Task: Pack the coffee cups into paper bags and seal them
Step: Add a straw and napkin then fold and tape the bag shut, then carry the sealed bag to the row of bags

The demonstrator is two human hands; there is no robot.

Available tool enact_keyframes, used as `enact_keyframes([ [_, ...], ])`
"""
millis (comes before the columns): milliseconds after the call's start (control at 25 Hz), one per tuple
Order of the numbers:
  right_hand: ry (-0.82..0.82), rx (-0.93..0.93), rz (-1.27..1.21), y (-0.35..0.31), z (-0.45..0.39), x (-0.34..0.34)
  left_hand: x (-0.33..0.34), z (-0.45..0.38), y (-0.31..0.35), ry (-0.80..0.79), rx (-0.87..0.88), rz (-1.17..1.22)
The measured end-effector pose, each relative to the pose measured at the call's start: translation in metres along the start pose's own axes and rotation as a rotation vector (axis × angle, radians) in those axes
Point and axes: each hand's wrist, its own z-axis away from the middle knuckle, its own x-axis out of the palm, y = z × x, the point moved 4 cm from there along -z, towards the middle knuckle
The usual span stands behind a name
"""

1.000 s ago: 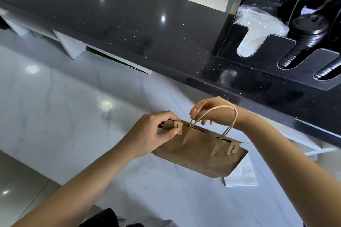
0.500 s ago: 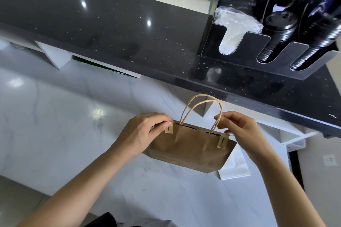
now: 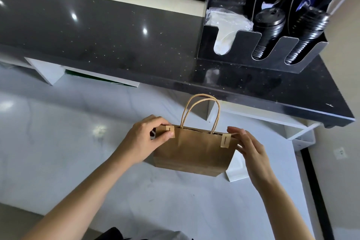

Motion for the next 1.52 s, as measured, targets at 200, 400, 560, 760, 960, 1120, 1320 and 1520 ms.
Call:
enact_keyframes([
  [200,0.03,0.047,-0.106,0.026,0.014,-0.003,0.01,0.023,-0.014,-0.004,-0.199,0.2],
  [400,0.033,0.142,-0.13,0.06,0.039,0.008,0.033,0.056,-0.037,-0.048,-0.352,0.384],
  [560,-0.033,0.167,-0.112,0.075,0.052,0.019,0.047,0.07,-0.042,-0.052,-0.416,0.454],
  [760,-0.067,0.128,-0.096,0.067,0.058,0.019,0.051,0.08,-0.033,0.025,-0.434,0.508],
  [960,-0.113,0.05,-0.054,0.043,0.061,0.022,0.043,0.097,-0.017,0.13,-0.401,0.537],
  [1120,-0.14,-0.006,-0.028,0.031,0.064,0.039,0.031,0.115,-0.005,0.214,-0.409,0.546],
  [1320,-0.226,-0.114,0.013,0.013,0.078,0.078,0.001,0.148,-0.002,0.312,-0.42,0.53],
  [1520,-0.337,-0.211,0.095,-0.005,0.102,0.138,-0.05,0.197,-0.007,0.456,-0.434,0.482],
])
